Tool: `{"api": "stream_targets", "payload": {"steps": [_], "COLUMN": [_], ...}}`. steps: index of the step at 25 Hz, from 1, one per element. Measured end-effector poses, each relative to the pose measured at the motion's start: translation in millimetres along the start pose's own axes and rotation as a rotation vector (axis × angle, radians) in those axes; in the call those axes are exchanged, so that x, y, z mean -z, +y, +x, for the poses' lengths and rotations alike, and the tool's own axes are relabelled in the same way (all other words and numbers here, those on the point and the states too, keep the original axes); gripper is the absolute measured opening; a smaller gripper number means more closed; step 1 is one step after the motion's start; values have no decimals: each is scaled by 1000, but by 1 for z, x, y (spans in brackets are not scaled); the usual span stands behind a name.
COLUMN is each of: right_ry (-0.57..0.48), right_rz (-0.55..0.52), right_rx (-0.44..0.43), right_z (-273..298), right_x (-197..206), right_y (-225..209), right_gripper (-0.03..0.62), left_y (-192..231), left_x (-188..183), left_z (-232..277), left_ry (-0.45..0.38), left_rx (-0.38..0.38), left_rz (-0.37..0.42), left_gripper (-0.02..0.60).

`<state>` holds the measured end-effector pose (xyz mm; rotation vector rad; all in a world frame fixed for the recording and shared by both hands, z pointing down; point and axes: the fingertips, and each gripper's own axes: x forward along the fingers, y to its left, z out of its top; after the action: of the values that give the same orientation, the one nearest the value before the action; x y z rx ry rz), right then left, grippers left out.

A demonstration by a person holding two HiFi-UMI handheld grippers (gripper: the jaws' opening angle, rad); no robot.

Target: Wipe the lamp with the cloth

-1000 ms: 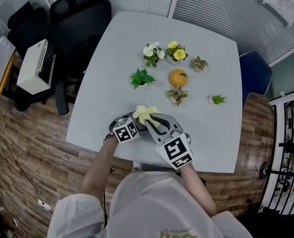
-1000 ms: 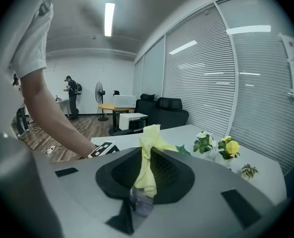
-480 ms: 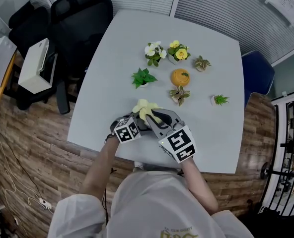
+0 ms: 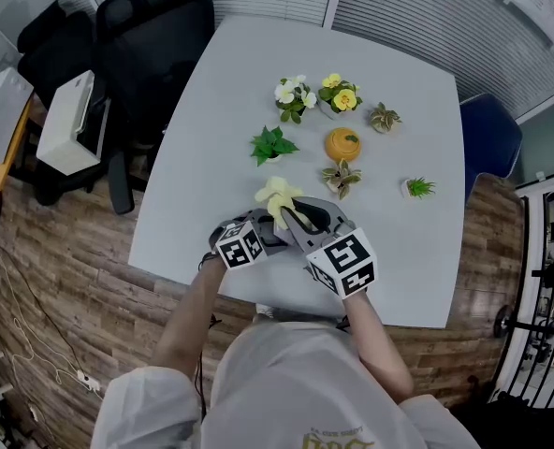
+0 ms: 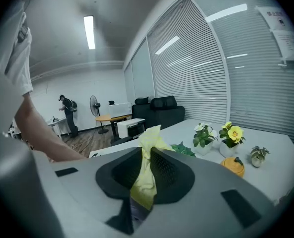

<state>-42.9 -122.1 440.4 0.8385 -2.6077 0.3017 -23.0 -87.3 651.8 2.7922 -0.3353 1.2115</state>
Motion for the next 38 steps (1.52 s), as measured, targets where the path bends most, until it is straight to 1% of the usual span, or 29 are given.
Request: {"api": "stream_targets", "payload": {"steps": [13, 19, 21, 26, 34, 38], "right_ry": [-10, -12, -16, -43, -42, -52], "right_rz": [52, 78, 100, 193, 229, 280], "right_rx": [68, 86, 86, 76, 83, 75], "right_z": [-13, -25, -28, -31, -30, -27], "right_x": [9, 16, 19, 26, 32, 35], "right_y": [-26, -32, -34, -42, -50, -56], "right_gripper": [63, 61, 61, 61, 61, 61], "left_y": [0, 0, 0, 1, -1, 1], "left_x": [1, 0, 0, 1, 0, 0], "left_z": [1, 0, 1, 2, 1, 2], "left_ry": [3, 4, 5, 6, 4, 7], "left_rx": [2, 3, 5, 4, 5, 6], "left_rz": [-3, -5, -5, -8, -7, -9], "left_gripper": [298, 298, 298, 298, 298, 298]}}
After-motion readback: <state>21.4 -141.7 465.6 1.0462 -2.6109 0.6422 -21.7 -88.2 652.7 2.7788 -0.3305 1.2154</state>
